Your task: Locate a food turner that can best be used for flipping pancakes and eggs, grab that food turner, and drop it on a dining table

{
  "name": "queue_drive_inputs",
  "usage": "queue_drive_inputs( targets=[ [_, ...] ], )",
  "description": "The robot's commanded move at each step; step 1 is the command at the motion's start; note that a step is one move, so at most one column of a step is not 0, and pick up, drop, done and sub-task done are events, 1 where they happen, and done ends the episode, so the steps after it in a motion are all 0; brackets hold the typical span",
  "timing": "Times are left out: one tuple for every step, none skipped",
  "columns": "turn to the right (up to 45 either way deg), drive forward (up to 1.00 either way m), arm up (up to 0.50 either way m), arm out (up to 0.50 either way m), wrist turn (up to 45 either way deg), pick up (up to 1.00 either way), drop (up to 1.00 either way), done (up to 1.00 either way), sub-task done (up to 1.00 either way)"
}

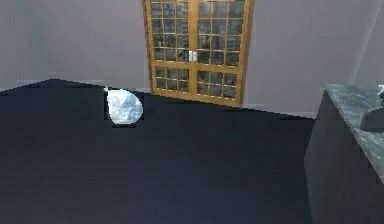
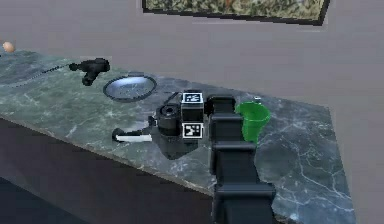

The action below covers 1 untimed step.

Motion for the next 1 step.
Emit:
queue_drive_inputs(
  targets=[
    [0.0, 0.00, 0.04, 0.00, 0.0, 0.00, 0.00, 0.00, 0.00]
  ],
)
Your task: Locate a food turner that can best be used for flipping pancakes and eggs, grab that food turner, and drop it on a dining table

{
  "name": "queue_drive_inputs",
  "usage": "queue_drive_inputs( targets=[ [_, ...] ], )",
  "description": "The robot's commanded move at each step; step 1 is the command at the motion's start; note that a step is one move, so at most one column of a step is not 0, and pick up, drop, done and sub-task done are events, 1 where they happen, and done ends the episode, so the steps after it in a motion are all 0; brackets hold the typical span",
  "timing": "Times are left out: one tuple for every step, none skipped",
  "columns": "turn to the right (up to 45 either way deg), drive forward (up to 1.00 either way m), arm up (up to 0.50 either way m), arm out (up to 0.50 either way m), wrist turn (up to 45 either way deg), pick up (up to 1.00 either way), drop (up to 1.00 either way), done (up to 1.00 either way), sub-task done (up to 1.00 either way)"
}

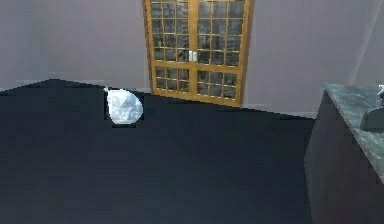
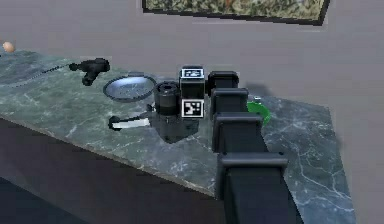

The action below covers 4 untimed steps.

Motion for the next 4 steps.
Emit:
queue_drive_inputs(
  targets=[
    [0.0, 0.00, 0.00, 0.00, -45.0, 0.00, 0.00, 0.00, 0.00],
    [0.0, 0.00, 0.00, 0.00, -45.0, 0.00, 0.00, 0.00, 0.00],
    [0.0, 0.00, 0.00, 0.00, -3.0, 0.00, 0.00, 0.00, 0.00],
    [0.0, 0.00, 0.00, -0.16, 0.0, 0.00, 0.00, 0.00, 0.00]
  ],
)
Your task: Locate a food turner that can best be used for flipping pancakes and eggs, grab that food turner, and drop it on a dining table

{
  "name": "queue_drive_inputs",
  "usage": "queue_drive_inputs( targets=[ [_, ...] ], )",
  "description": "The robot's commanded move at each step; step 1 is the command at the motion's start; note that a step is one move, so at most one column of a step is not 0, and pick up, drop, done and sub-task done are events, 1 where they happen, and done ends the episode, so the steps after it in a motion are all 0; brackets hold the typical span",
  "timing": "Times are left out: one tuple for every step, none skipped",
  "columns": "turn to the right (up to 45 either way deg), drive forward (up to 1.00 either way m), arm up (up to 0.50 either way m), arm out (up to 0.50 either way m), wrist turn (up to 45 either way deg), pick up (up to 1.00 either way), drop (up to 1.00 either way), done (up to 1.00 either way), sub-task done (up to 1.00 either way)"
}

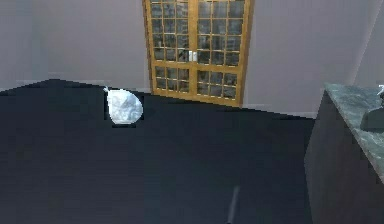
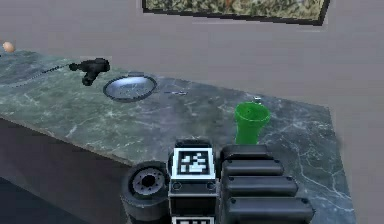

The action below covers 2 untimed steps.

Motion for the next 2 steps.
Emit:
queue_drive_inputs(
  targets=[
    [-45.0, 0.00, 0.00, 0.00, 0.0, 0.00, 0.00, 0.00, 0.00],
    [-21.0, 0.00, 0.00, 0.00, 0.0, 0.00, 0.00, 0.00, 0.00]
  ],
)
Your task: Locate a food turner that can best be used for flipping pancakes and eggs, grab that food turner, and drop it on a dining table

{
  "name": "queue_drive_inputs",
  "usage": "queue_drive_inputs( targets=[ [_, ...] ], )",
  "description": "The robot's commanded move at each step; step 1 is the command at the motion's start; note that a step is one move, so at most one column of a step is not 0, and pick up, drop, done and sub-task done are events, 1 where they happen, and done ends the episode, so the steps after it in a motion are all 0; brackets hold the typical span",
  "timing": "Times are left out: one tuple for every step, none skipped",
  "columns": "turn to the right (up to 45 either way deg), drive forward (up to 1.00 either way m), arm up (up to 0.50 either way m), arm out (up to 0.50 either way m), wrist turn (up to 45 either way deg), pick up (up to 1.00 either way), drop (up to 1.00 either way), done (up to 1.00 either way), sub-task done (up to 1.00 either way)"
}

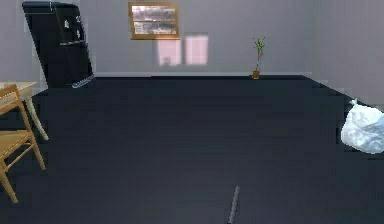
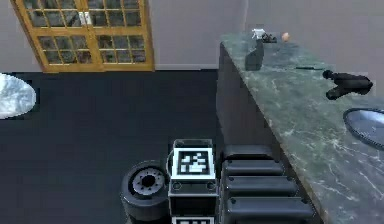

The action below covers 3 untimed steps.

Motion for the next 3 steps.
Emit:
queue_drive_inputs(
  targets=[
    [0.0, 0.10, 0.00, 0.00, 0.0, 0.00, 0.00, 0.00, 0.00],
    [-45.0, 0.00, 0.00, 0.00, 0.0, 0.00, 0.00, 0.00, 0.00],
    [-9.0, 0.00, 0.00, 0.00, 0.0, 0.00, 0.00, 0.00, 0.00]
  ],
)
